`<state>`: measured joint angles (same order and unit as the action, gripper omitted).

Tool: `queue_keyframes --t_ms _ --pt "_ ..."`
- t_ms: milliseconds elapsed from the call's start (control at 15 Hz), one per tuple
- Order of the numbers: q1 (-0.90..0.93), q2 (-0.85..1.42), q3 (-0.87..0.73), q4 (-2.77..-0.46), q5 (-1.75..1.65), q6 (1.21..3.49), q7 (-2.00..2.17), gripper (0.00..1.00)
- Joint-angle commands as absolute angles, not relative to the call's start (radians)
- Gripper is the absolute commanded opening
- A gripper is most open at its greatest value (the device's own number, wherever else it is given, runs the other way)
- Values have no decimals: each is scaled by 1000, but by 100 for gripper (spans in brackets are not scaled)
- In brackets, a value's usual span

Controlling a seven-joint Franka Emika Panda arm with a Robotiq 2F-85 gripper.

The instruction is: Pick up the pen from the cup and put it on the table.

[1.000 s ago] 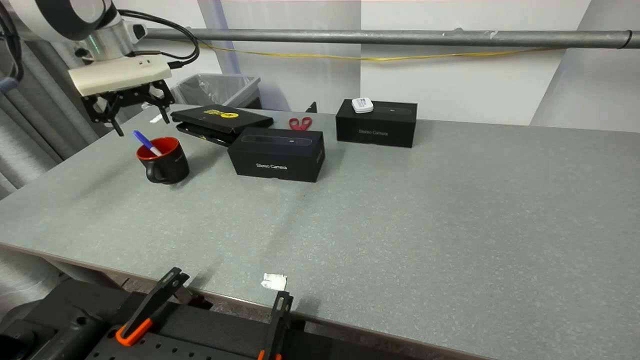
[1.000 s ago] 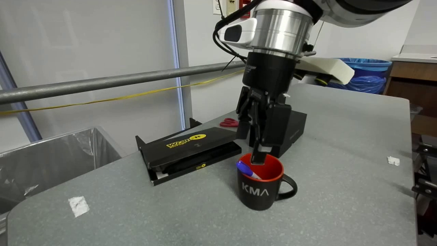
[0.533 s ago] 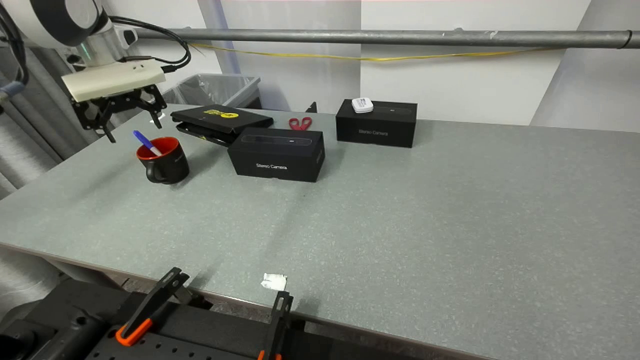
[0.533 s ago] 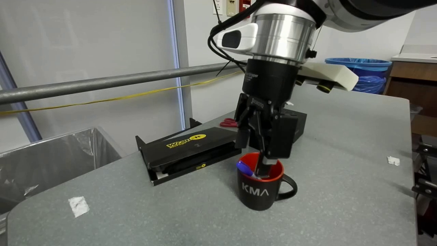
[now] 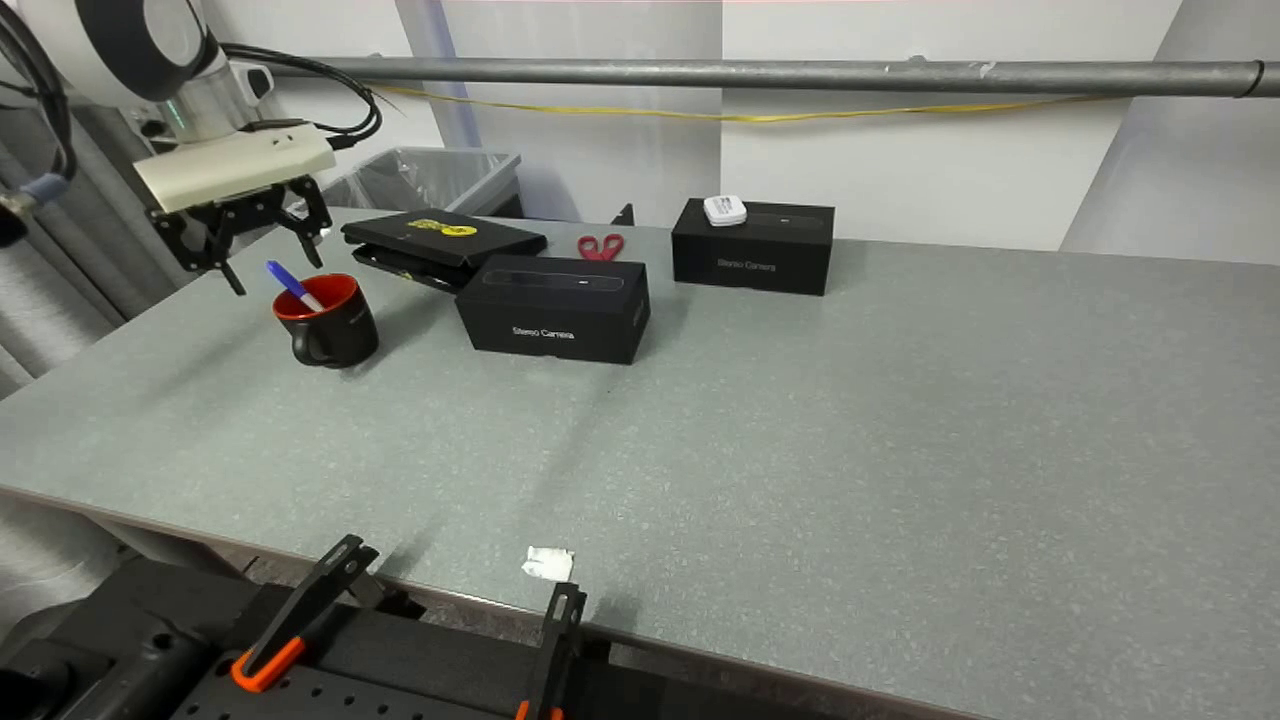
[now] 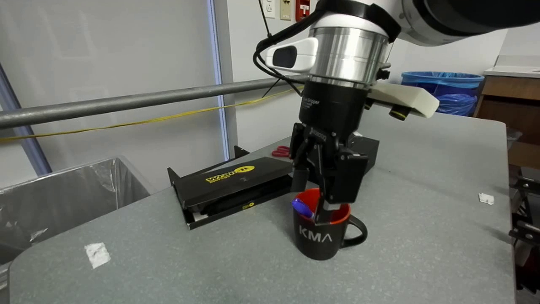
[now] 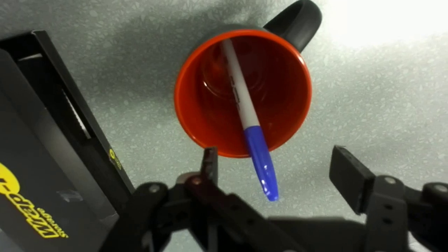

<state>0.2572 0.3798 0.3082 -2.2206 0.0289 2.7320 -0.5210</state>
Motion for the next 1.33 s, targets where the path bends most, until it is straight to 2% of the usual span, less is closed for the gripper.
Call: queue_keyframes --t_ms 0,267,467,800,1267 --pt "211 407 353 -2199 11 2747 -526 53" --pt "196 420 365 -2194 10 2750 -527 21" --pt "189 423 363 -2192 9 2750 -523 1" --pt "180 377 370 -2214 15 2758 -509 4" --pt "200 35 416 -2389 69 2732 -457 4"
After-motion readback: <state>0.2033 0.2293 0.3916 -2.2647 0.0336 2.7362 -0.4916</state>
